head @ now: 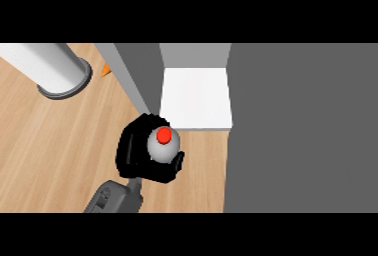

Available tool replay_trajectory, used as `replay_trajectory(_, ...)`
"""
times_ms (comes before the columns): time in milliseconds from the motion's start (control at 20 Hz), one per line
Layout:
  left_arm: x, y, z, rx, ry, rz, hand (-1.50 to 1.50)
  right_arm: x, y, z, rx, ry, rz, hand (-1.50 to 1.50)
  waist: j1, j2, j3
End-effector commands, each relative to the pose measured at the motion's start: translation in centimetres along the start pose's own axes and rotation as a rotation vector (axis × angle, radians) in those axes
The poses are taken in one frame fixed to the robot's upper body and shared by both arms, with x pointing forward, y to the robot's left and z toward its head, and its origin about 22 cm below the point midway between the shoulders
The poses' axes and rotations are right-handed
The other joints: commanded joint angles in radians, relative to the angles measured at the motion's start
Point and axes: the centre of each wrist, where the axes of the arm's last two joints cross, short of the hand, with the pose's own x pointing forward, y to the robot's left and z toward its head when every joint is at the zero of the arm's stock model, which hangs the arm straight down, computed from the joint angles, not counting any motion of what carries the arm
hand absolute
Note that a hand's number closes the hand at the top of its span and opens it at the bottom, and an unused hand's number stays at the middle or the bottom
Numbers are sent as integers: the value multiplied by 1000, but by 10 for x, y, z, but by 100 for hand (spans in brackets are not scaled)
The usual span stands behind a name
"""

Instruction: Pick up the bottled water, place it into the cabinet and close the cabinet

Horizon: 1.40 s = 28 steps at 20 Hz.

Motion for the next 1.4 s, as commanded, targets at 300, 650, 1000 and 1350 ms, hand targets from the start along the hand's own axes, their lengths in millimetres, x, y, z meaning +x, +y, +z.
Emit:
replay_trajectory(300, 51, -99, -23, -23, 22, -51, 150, 29, 11, -17, 13, -74, -18, -150, -12, 3, 0)
replay_trajectory(650, 64, -128, -78, 77, -8, -102, 150, 17, 3, -15, 18, -82, -10, -150, -31, 5, 0)
replay_trajectory(1000, 46, -130, -102, 101, -13, -232, 150, 17, 0, -24, -4, -70, -2, -150, -17, 7, 0)
replay_trajectory(1350, 22, -111, -123, 122, 15, -311, 150, 15, -10, -20, 17, -69, -24, -150, -29, 12, -1)
